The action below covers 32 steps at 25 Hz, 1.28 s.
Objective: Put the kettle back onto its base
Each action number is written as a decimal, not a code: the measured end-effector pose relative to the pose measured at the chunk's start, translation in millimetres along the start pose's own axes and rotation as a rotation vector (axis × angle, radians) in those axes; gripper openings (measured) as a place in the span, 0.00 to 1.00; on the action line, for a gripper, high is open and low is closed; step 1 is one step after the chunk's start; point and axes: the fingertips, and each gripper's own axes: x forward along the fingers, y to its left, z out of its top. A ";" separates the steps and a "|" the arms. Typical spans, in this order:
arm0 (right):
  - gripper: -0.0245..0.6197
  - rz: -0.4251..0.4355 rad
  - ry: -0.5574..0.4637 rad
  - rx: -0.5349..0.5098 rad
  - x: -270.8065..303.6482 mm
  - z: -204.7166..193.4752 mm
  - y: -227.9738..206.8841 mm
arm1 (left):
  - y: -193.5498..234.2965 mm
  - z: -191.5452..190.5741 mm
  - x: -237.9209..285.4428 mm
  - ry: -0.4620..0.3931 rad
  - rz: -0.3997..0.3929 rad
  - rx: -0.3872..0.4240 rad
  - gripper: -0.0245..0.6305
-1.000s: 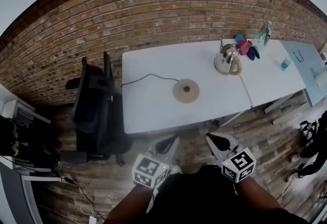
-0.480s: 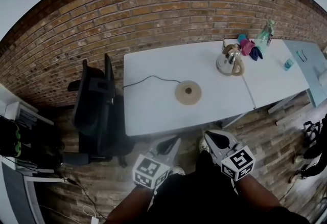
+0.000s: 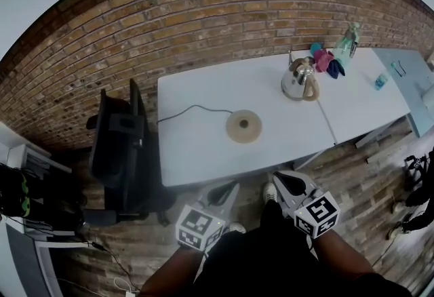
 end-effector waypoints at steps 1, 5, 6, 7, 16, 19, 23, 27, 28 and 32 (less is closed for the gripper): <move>0.08 -0.004 0.000 0.001 -0.7 -0.3 -3.7 | -0.4 0.7 2.9 0.002 -0.002 0.002 0.04; 0.08 -0.010 -0.003 0.015 -1.4 0.8 -18.1 | -1.3 5.5 15.9 0.011 -0.005 0.005 0.04; 0.08 -0.009 0.000 0.018 -1.0 -0.3 -21.2 | -1.2 6.1 18.8 0.013 -0.005 0.005 0.04; 0.08 -0.008 0.003 0.021 -0.5 -1.5 -24.1 | -0.8 6.5 21.5 0.017 -0.005 0.005 0.04; 0.08 -0.025 -0.004 0.039 1.7 -1.7 -54.6 | 0.2 7.6 46.8 0.043 -0.015 0.007 0.04; 0.08 -0.040 -0.006 0.049 2.1 -3.2 -66.8 | 1.1 8.2 55.3 0.054 -0.022 0.006 0.04; 0.08 -0.052 -0.008 0.065 1.9 -4.8 -81.7 | 1.1 9.4 68.5 0.068 -0.031 0.007 0.04; 0.08 -0.073 -0.012 0.080 3.1 -5.8 -100.2 | 2.6 13.6 81.5 0.077 -0.038 0.014 0.04; 0.08 -0.078 -0.013 0.083 3.2 -6.7 -105.8 | 2.9 13.8 85.0 0.080 -0.039 0.017 0.04; 0.08 -0.097 -0.015 0.094 3.6 -9.0 -127.8 | 4.3 15.9 99.1 0.090 -0.040 0.025 0.04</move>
